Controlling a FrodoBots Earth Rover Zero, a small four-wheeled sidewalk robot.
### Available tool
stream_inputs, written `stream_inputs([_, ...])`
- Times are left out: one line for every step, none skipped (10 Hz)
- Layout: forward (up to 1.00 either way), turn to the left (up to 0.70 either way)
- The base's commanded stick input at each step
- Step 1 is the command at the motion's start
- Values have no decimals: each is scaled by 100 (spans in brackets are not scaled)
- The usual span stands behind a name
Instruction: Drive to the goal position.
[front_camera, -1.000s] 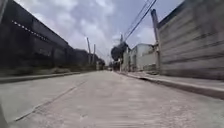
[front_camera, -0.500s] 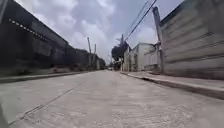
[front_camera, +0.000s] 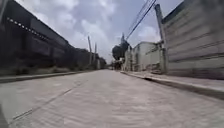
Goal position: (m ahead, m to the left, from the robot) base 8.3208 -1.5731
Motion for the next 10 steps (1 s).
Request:
stream_inputs([50,1])
stream_inputs([50,1])
stream_inputs([50,1])
stream_inputs([50,1])
stream_inputs([50,1])
stream_inputs([50,1])
stream_inputs([50,1])
stream_inputs([50,1])
stream_inputs([50,1])
stream_inputs([50,1])
